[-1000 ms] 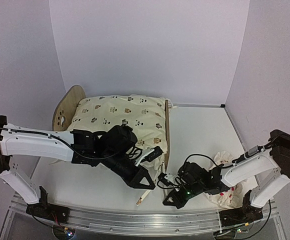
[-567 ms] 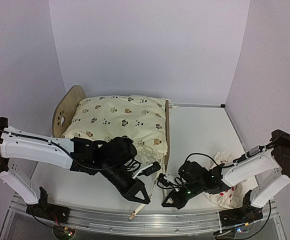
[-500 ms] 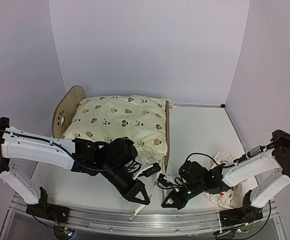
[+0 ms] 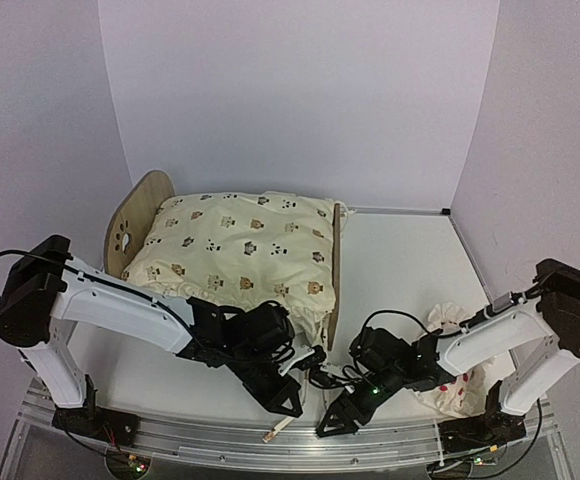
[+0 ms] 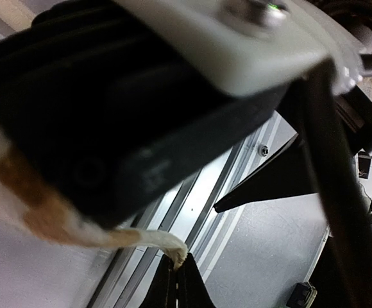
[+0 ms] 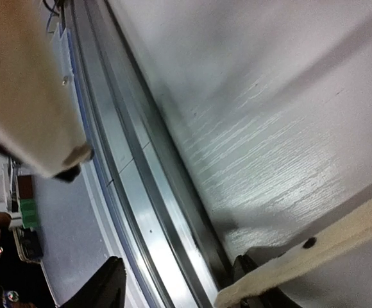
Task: Set up the pet bed
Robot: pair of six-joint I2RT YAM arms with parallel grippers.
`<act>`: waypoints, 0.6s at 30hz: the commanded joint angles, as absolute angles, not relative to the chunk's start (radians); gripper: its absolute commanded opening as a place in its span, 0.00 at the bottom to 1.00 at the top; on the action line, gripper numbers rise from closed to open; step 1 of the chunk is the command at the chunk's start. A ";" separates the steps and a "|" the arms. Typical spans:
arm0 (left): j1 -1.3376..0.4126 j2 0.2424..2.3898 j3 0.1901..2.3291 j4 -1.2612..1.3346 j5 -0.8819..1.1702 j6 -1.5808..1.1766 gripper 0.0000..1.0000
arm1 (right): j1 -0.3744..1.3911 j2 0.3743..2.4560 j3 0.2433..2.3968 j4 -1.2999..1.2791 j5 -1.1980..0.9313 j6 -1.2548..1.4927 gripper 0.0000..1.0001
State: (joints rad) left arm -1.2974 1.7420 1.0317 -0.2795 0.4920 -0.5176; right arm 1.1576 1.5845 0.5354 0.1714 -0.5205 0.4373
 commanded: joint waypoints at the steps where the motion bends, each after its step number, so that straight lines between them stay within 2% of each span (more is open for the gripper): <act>1: -1.290 1.748 1.050 -0.246 0.462 -0.485 0.02 | 1.164 1.486 0.534 0.002 -0.468 0.414 0.63; 10: -1.268 1.801 1.124 -0.243 0.454 -0.469 0.02 | 1.164 1.208 0.531 -0.322 -0.106 0.390 0.82; 18: -1.264 1.921 1.264 -0.220 0.462 -0.474 0.02 | 1.164 0.988 0.468 -0.337 0.174 0.408 0.83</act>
